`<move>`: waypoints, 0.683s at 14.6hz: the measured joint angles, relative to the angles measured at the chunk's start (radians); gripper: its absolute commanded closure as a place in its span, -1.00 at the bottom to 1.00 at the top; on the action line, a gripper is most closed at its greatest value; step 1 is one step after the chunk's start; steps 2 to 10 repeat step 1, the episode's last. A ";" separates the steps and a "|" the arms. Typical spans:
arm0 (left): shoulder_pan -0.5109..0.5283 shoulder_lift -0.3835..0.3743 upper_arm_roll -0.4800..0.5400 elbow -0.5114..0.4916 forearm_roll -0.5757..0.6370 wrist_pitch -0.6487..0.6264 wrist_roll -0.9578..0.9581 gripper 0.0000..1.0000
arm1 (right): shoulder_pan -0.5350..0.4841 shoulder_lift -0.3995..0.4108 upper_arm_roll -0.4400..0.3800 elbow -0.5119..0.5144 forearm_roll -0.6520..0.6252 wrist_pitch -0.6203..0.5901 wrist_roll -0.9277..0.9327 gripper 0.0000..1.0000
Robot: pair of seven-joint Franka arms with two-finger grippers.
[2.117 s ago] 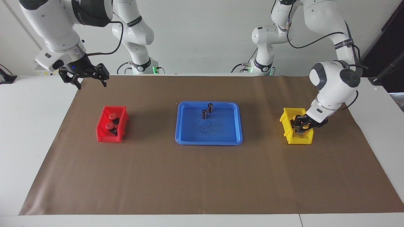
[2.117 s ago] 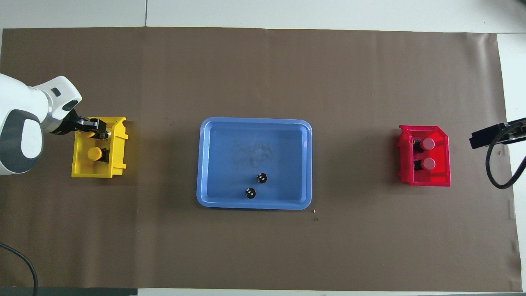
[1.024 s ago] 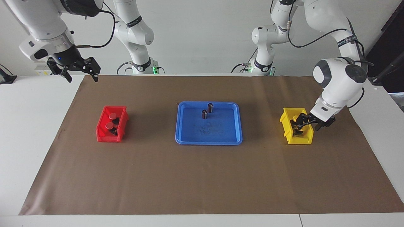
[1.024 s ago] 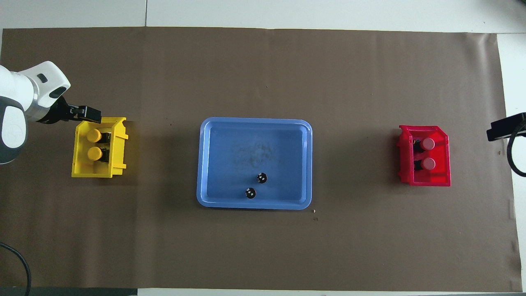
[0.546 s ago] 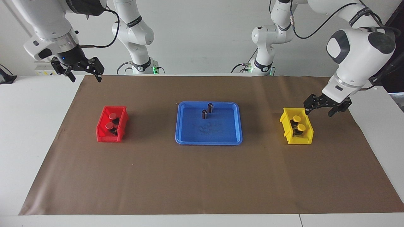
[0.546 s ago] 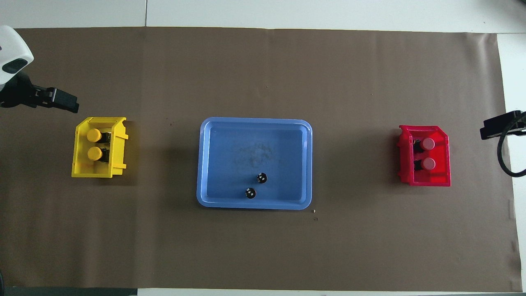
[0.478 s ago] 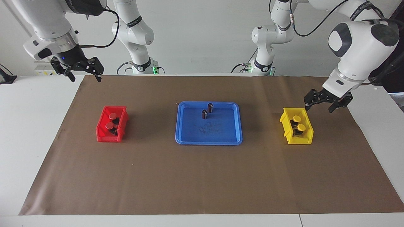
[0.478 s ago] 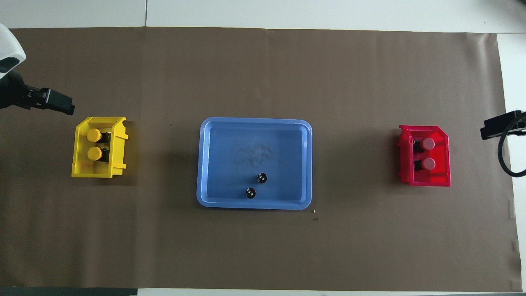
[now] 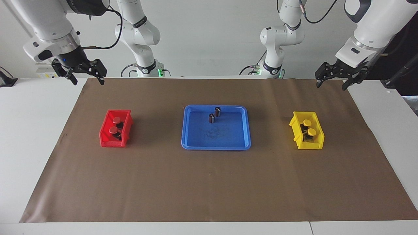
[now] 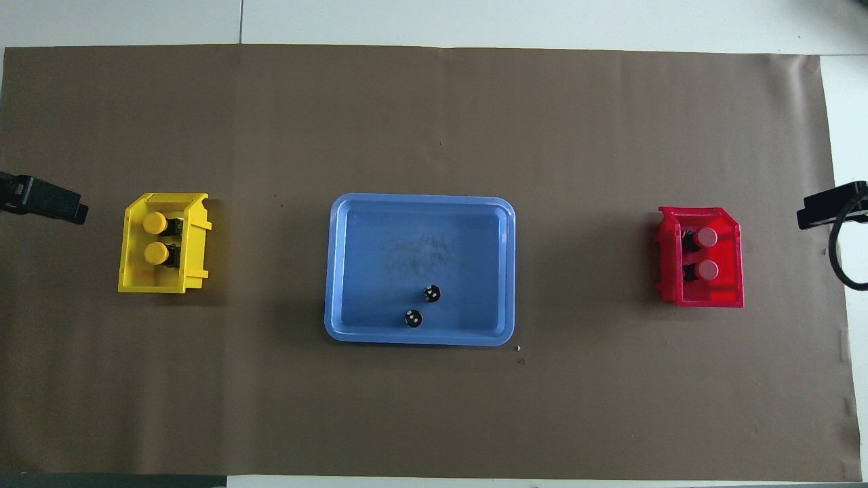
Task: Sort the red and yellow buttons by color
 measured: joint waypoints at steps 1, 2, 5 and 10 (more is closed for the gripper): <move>0.000 -0.003 0.000 -0.003 0.000 0.000 0.000 -1.00 | 0.042 0.001 -0.048 0.000 0.000 0.001 0.000 -0.99; 0.000 -0.003 0.000 -0.003 0.000 0.000 0.000 -1.00 | 0.042 0.001 -0.048 0.000 0.000 0.001 0.000 -0.99; 0.000 -0.003 0.000 -0.003 0.000 0.000 0.000 -1.00 | 0.042 0.001 -0.048 0.000 0.000 0.001 0.000 -0.99; 0.000 -0.003 0.000 -0.003 0.000 0.000 0.000 -1.00 | 0.042 0.001 -0.048 0.000 0.000 0.001 0.000 -0.99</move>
